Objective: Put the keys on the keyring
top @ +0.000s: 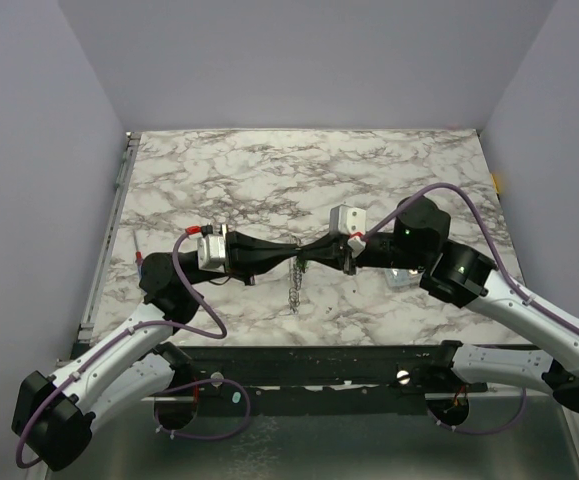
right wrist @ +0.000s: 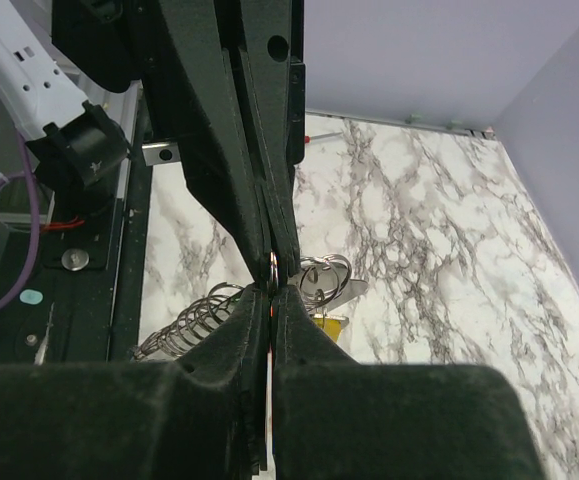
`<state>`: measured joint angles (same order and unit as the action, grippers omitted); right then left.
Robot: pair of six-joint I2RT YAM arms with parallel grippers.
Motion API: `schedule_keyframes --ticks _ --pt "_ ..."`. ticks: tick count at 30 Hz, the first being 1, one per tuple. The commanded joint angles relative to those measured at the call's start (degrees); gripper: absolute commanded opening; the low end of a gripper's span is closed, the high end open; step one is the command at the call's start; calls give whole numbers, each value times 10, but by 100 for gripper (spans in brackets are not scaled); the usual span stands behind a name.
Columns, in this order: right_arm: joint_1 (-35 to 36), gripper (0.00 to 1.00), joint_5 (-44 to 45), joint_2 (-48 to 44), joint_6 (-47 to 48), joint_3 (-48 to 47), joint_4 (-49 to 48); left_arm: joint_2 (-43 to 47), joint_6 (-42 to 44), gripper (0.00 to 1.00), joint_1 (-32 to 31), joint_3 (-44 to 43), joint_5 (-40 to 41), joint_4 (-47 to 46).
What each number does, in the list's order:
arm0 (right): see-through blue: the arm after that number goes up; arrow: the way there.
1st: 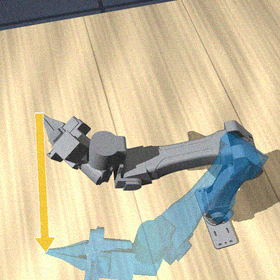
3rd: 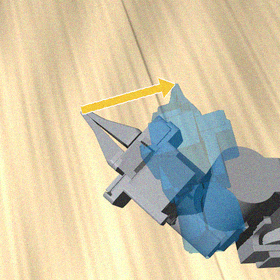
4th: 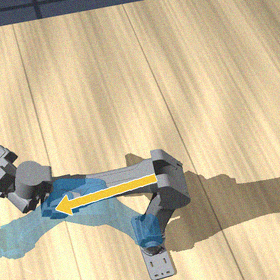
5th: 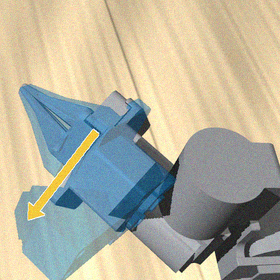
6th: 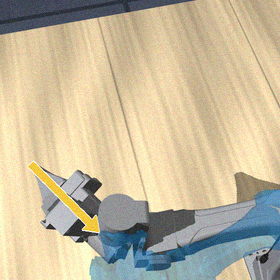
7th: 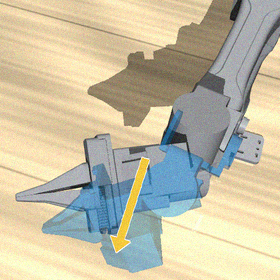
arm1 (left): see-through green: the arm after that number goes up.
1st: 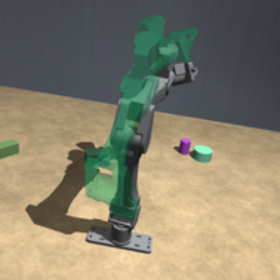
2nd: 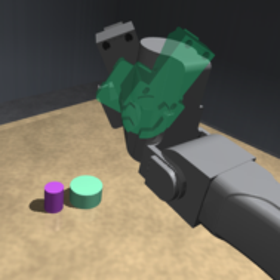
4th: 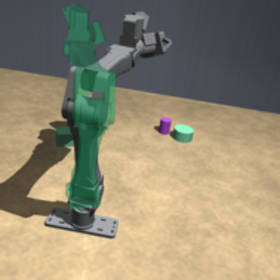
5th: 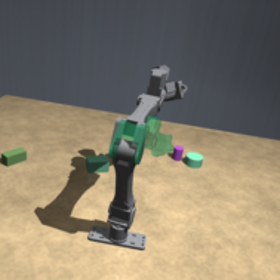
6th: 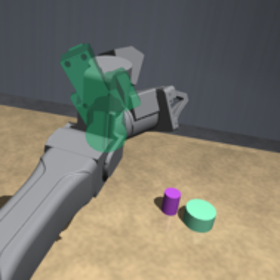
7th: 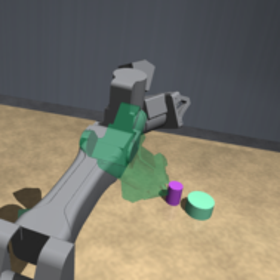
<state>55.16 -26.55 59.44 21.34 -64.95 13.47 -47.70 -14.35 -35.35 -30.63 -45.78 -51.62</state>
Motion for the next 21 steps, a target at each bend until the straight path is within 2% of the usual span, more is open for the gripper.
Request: schedule_keyframes --ticks 1,4,10,21 --pt "5 1 -5 8 -10 0 -5 1 -4 0 4 4 24 -29" --pt "5 0 6 8 -1 -10 9 1 4 0 8 6 11 -25" --pt "5 1 31 19 28 -36 72 16 69 9 15 2 16 54" --pt "5 1 55 17 47 -27 112 23 137 36 15 -19 9 165"
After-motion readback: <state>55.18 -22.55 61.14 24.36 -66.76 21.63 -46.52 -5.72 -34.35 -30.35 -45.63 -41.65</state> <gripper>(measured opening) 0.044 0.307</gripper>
